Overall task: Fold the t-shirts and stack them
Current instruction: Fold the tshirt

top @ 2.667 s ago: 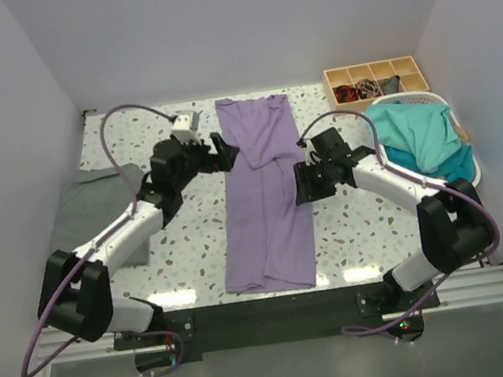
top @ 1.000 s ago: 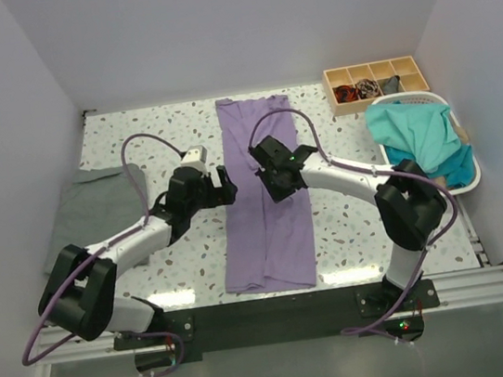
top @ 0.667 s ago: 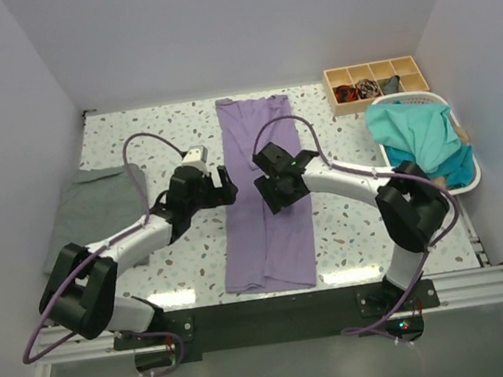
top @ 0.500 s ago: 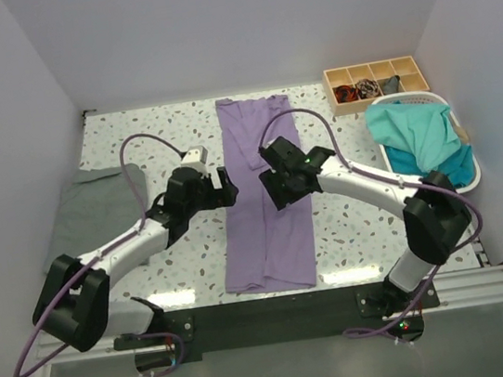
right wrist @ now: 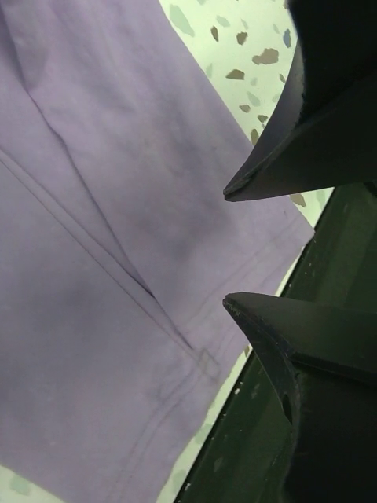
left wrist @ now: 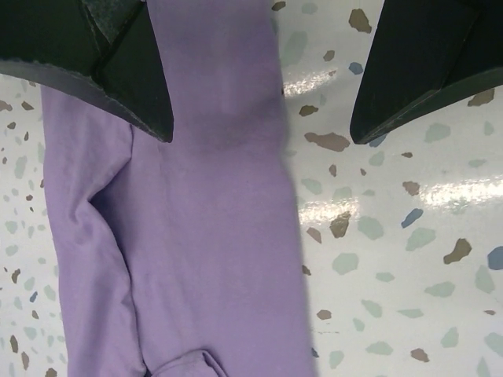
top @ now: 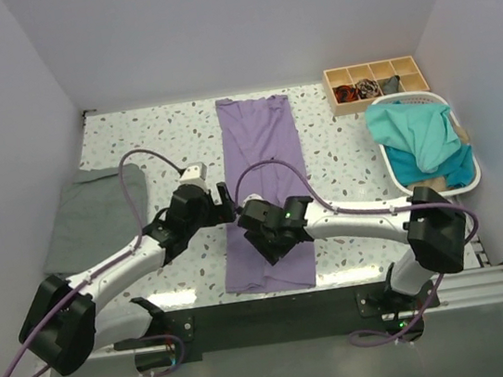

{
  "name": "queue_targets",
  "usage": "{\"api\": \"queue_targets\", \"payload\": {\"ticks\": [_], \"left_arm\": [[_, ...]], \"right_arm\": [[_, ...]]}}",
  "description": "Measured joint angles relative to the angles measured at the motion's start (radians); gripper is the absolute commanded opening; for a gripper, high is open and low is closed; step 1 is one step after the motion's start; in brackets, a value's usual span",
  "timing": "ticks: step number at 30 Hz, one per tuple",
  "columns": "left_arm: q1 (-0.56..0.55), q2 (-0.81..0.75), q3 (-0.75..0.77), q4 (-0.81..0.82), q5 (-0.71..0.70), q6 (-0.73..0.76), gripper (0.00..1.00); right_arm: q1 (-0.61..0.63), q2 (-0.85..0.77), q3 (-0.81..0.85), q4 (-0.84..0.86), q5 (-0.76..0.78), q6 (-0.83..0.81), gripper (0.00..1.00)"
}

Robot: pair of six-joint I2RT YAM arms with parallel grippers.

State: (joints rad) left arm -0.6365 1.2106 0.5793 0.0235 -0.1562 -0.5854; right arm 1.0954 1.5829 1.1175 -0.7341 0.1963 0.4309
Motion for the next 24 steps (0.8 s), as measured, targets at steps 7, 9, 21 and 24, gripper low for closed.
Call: {"api": "queue_targets", "payload": {"ticks": [7, 9, 21, 24], "left_arm": [[-0.001, -0.08, -0.003, -0.094, -0.135, -0.048, 1.0], [-0.001, -0.103, -0.003, -0.123, -0.184, -0.063, 1.0], [-0.001, -0.16, -0.019, -0.224, -0.328, -0.129, 1.0], [-0.001, -0.187, -0.026, -0.236, -0.348, -0.134, 1.0]], "right_arm": [[0.137, 0.011, -0.026, -0.018, 0.035, 0.082, 0.52], [0.174, 0.033, -0.026, -0.014, 0.044, 0.102, 0.52], [0.245, 0.119, -0.023, 0.013, 0.06, 0.146, 0.48], [0.244, 0.152, -0.011, 0.015, 0.077, 0.144, 0.44]]}}
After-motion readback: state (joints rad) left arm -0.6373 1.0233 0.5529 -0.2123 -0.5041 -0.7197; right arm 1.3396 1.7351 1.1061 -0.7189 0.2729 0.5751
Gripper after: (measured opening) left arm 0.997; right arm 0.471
